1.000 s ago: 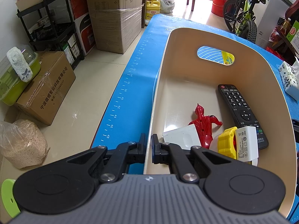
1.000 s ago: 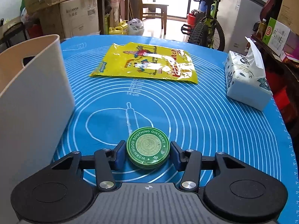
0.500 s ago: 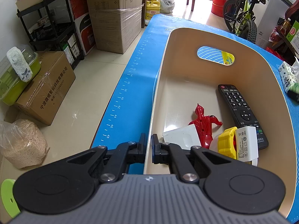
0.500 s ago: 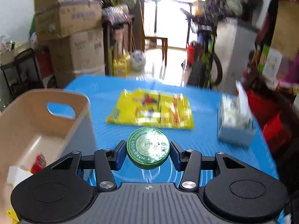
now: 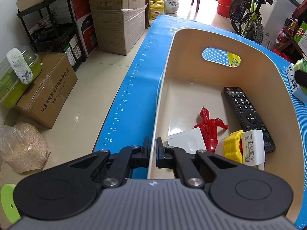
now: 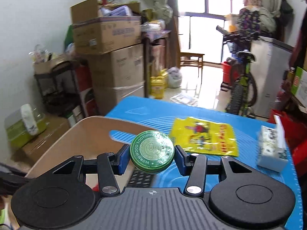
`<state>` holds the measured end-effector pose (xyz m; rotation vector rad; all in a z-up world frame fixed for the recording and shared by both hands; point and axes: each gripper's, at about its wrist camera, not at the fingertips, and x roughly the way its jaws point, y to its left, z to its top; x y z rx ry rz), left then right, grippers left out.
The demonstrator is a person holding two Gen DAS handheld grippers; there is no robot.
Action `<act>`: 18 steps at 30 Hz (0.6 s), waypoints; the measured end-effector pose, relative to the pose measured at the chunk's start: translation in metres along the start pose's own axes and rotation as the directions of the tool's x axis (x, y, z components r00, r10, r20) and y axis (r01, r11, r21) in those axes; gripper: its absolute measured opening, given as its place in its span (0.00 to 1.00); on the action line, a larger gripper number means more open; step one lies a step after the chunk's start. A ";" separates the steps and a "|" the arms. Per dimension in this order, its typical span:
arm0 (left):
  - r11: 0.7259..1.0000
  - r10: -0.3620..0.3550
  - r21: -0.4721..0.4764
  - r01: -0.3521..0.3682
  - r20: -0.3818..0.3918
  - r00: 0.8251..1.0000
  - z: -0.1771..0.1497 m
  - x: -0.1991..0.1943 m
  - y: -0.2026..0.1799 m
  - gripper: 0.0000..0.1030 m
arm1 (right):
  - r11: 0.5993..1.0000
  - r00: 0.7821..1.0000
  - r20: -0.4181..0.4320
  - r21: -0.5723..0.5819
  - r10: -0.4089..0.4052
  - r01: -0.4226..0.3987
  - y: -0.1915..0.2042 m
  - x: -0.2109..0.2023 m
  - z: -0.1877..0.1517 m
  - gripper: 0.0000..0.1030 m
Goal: Organize rigid objects
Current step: 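Carry the green ointment tin into the basket and open the right tool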
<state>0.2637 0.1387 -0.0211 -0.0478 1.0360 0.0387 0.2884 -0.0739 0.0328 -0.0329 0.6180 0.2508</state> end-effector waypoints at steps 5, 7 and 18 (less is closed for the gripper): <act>1.000 0.000 0.000 0.000 0.000 1.000 0.000 0.000 0.000 0.06 | 0.998 0.997 -0.050 -0.015 0.058 -0.059 0.026 0.011 -0.005 0.53; 1.000 0.000 0.001 0.000 0.000 1.000 0.000 0.000 0.000 0.06 | 0.996 0.994 -0.069 -0.013 0.085 -0.086 0.033 0.014 -0.012 0.53; 1.000 0.001 0.001 -0.001 0.000 1.000 0.000 0.000 0.000 0.06 | 0.988 0.969 -0.216 -0.062 0.123 -0.140 0.062 0.042 -0.035 0.53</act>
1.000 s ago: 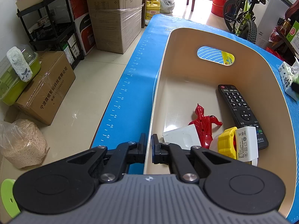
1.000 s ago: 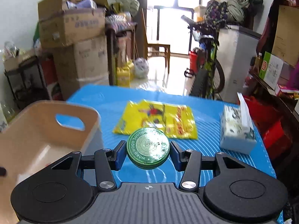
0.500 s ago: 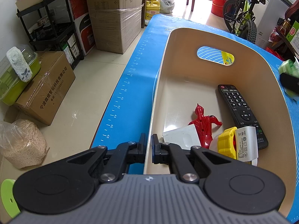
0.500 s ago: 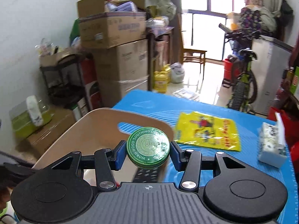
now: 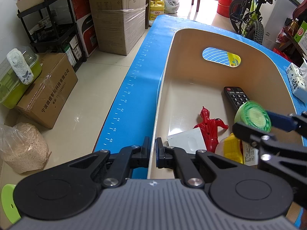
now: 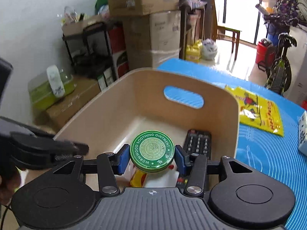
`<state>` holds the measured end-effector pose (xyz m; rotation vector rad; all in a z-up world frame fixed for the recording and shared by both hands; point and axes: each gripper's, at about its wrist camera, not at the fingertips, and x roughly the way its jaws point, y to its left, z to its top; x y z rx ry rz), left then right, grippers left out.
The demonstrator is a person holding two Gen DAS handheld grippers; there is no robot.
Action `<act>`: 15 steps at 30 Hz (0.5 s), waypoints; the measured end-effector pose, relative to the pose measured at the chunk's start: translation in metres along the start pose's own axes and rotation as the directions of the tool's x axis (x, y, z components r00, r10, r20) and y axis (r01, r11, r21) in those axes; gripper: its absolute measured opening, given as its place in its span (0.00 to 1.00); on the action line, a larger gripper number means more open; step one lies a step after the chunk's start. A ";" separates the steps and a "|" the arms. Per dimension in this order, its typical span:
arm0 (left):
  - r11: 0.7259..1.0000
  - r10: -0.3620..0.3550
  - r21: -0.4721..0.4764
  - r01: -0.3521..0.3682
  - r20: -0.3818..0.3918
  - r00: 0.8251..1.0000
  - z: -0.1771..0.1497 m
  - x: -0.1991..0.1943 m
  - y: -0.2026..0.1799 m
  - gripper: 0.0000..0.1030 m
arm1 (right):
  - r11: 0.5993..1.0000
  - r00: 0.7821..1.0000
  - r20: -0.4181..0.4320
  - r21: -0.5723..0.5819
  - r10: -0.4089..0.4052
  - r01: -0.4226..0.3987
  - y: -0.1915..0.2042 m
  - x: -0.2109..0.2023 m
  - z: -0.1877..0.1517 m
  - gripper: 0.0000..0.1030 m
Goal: Organize rigid objects
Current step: 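Carry the green ointment tin into the basket and open the right tool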
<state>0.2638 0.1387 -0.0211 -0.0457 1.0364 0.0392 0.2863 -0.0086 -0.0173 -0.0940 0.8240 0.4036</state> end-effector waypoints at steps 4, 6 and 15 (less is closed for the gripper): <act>1.000 0.000 0.000 0.000 0.001 1.000 0.000 0.000 0.000 0.06 | 0.999 0.999 -0.043 0.042 0.021 -0.019 -0.004 0.008 -0.002 0.53; 1.000 0.001 -0.001 -0.001 0.000 1.000 0.000 0.000 0.000 0.06 | 0.999 0.999 -0.042 0.039 0.012 -0.010 -0.004 0.007 -0.002 0.57; 1.000 0.008 -0.004 -0.008 0.000 1.000 0.000 0.000 0.000 0.07 | 0.996 1.000 0.016 0.086 0.021 -0.022 -0.010 -0.014 -0.002 0.72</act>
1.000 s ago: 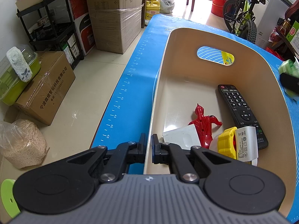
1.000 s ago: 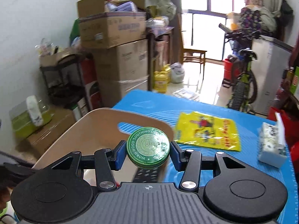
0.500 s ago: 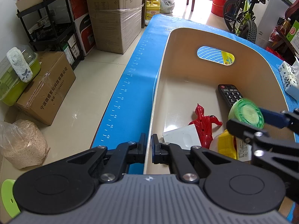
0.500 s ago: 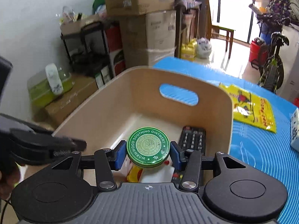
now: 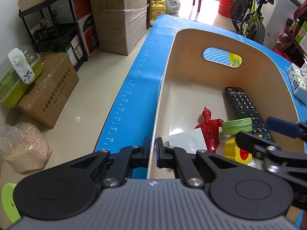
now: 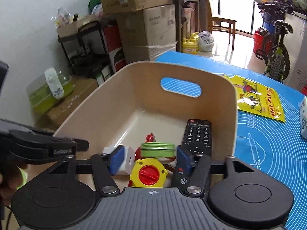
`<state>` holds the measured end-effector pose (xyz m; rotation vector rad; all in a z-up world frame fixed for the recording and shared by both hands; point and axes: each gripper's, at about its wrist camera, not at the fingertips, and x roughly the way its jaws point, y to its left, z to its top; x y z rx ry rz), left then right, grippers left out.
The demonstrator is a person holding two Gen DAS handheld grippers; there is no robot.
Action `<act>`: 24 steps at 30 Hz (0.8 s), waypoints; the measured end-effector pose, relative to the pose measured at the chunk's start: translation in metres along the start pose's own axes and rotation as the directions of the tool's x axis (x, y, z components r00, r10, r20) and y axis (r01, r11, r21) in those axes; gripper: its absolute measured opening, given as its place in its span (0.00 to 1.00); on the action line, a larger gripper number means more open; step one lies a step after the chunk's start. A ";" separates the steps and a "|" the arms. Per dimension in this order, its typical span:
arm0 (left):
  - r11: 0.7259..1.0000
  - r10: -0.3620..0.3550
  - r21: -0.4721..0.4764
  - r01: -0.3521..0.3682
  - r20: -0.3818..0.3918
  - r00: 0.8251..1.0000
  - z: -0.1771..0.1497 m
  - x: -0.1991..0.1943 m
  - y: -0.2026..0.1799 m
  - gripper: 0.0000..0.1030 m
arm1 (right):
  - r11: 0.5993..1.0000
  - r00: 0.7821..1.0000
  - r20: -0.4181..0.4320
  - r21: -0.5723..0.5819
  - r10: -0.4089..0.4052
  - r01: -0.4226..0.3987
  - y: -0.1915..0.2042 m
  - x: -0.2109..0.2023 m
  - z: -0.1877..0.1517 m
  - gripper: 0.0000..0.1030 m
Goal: Organize rigid objects
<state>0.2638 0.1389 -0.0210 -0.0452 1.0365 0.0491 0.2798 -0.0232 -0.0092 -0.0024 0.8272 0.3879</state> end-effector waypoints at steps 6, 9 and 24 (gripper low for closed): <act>1.000 0.022 0.006 -0.022 0.025 0.999 0.001 -0.007 -0.003 0.11 | 0.999 0.999 0.042 0.030 -0.017 0.015 -0.009 -0.028 0.003 0.75; 0.999 0.032 0.018 -0.033 0.062 0.998 0.001 -0.019 -0.008 0.39 | 0.998 0.998 0.060 0.056 -0.030 0.027 -0.015 -0.044 0.001 0.81; 0.999 0.019 0.040 -0.027 0.187 0.982 -0.013 -0.100 -0.038 0.73 | 0.981 0.987 0.093 0.155 -0.133 0.118 -0.043 -0.130 -0.029 0.94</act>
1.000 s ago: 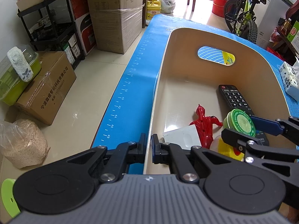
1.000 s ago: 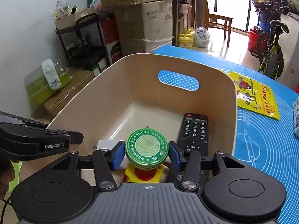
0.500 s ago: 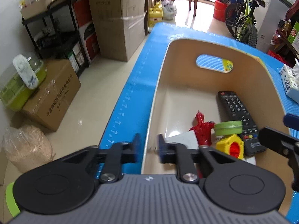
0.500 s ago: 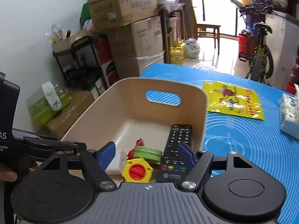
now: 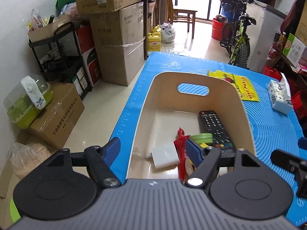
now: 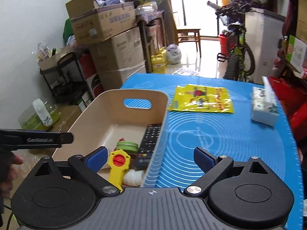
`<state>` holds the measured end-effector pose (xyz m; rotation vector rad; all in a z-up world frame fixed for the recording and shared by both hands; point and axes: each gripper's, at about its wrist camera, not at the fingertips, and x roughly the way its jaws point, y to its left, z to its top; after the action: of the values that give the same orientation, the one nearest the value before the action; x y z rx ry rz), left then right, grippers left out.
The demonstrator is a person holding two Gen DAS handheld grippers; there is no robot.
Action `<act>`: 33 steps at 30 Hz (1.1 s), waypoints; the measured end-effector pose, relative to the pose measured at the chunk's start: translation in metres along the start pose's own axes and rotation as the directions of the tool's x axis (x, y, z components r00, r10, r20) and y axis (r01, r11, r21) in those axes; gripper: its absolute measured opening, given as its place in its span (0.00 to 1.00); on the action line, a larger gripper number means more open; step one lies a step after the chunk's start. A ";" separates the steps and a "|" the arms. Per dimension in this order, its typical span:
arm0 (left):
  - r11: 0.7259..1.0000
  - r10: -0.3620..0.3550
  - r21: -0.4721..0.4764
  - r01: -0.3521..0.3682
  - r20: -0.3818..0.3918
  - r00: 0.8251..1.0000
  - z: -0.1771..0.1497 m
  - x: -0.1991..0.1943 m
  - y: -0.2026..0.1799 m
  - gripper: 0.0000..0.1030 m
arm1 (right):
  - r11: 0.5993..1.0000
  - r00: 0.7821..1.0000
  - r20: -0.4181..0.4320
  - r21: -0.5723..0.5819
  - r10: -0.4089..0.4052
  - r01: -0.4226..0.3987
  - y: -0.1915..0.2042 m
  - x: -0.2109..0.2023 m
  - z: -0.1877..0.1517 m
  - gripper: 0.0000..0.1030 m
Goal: Organize rigid objects
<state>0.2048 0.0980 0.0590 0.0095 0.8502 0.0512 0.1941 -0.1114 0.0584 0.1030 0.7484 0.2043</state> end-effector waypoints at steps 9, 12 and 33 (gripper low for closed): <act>0.998 0.002 0.056 -0.005 0.049 0.999 -0.016 -0.057 -0.027 0.73 | 0.998 0.997 0.040 0.003 -0.066 0.066 -0.014 -0.062 -0.020 0.94; 0.998 0.000 0.056 -0.003 0.062 0.998 -0.025 -0.073 -0.033 0.73 | 0.997 0.996 0.045 0.011 -0.078 0.077 -0.018 -0.081 -0.029 0.94; 0.992 -0.049 0.123 0.032 0.145 0.988 -0.099 -0.134 -0.077 0.73 | 0.994 0.991 0.073 0.029 -0.109 0.107 -0.034 -0.159 -0.106 0.94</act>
<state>0.0452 0.0129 0.0919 0.1078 0.7041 -0.0387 0.0130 -0.1776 0.0809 0.0927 0.6803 0.0874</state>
